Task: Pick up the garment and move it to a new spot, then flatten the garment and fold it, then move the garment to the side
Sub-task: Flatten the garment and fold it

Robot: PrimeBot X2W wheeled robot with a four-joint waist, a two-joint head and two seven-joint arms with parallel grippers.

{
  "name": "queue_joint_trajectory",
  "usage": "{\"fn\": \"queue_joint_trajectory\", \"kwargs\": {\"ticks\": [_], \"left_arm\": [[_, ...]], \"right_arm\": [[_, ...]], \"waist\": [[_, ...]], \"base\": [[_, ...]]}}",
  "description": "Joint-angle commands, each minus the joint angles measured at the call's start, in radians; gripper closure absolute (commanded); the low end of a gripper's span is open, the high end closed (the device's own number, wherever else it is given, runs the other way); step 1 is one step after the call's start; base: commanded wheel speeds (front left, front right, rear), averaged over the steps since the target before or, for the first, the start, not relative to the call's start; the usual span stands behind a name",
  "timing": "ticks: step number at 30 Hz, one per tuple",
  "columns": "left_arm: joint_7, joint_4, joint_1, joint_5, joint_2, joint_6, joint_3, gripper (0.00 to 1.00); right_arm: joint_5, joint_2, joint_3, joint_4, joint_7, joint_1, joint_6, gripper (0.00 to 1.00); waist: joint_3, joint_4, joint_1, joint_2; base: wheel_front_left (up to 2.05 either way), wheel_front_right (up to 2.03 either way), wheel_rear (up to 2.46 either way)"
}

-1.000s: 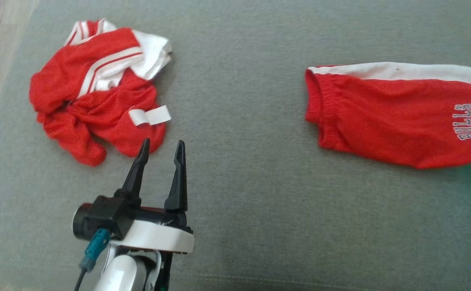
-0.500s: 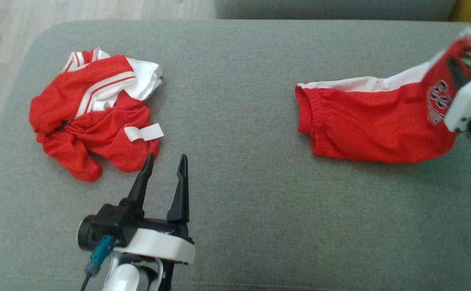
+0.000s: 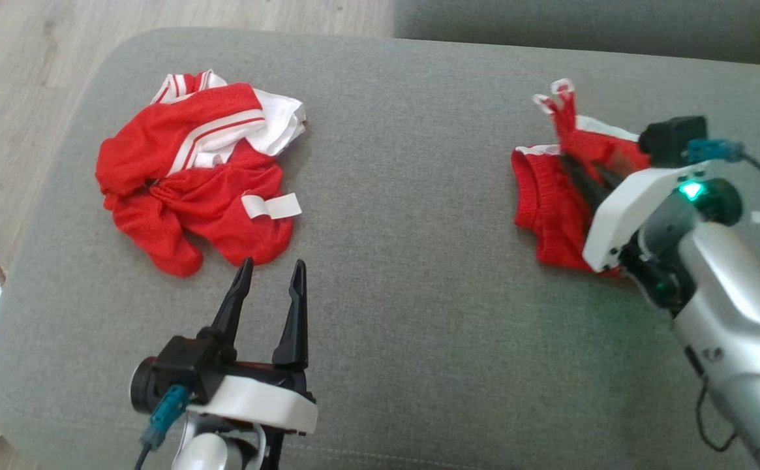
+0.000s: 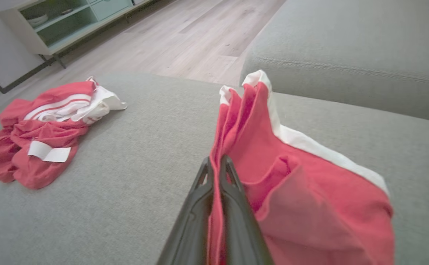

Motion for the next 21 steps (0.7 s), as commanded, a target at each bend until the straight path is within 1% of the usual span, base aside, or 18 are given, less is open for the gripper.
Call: {"fn": "queue_joint_trajectory", "kwargs": {"ticks": [1,3,5,9,13,16,17,18,19,21], "left_arm": [[-0.005,-0.029,-0.019,-0.008,0.001,0.002,0.029,0.00],[-0.005,-0.030,-0.019,-0.010,0.001,0.005,0.029,0.00],[-0.005,-0.031,-0.018,-0.010,0.001,0.007,0.031,0.00],[-0.005,-0.036,-0.012,-0.008,0.001,0.010,0.037,0.00],[-0.005,-0.039,-0.009,-0.007,0.001,0.009,0.041,0.00],[-0.005,-0.042,-0.010,-0.007,0.001,0.009,0.037,0.00],[-0.005,-0.043,-0.011,-0.007,0.001,0.009,0.036,0.00],[-0.005,-0.045,-0.012,-0.006,0.001,0.008,0.033,0.00],[-0.005,-0.046,-0.014,-0.006,0.001,0.007,0.030,0.00],[-0.005,-0.047,-0.021,-0.005,0.001,0.004,0.021,0.00]], "right_arm": [[0.010,0.006,-0.004,-0.043,-0.015,-0.011,0.005,0.00],[0.017,0.013,-0.013,-0.065,-0.021,0.002,0.005,0.00],[0.023,0.002,-0.028,-0.090,-0.025,0.016,0.005,0.00],[0.043,-0.058,-0.085,-0.146,-0.023,0.060,0.005,0.00],[0.075,-0.126,-0.169,-0.180,-0.006,0.125,0.005,0.00],[0.118,-0.153,-0.235,-0.187,0.011,0.169,0.005,0.00],[0.131,-0.159,-0.251,-0.188,0.019,0.179,0.005,0.11],[0.148,-0.163,-0.267,-0.188,0.029,0.185,0.005,0.82],[0.169,-0.163,-0.282,-0.186,0.041,0.188,0.005,1.00],[0.214,-0.164,-0.299,-0.180,0.081,0.182,0.005,1.00]], "waist": [[-0.001,0.002,0.0000,0.0000],[-0.003,0.002,0.0000,0.0000],[-0.006,-0.001,0.0000,0.0000],[-0.011,-0.011,0.0000,0.0000],[-0.013,-0.021,0.0000,0.0000],[-0.012,-0.024,0.0000,0.0000],[-0.010,-0.025,0.0000,0.0000],[-0.006,-0.024,0.0000,0.0000],[-0.001,-0.023,0.0000,0.0000],[0.013,-0.015,0.0000,0.0000]], "base": [[0.00,0.00,0.00],[0.00,0.00,0.00],[0.00,0.00,0.00],[0.00,0.00,0.00],[0.00,0.00,0.00],[0.00,0.00,0.00],[0.00,0.00,0.00],[0.00,0.00,0.00],[0.00,0.00,0.00],[0.00,0.00,0.00]]}}
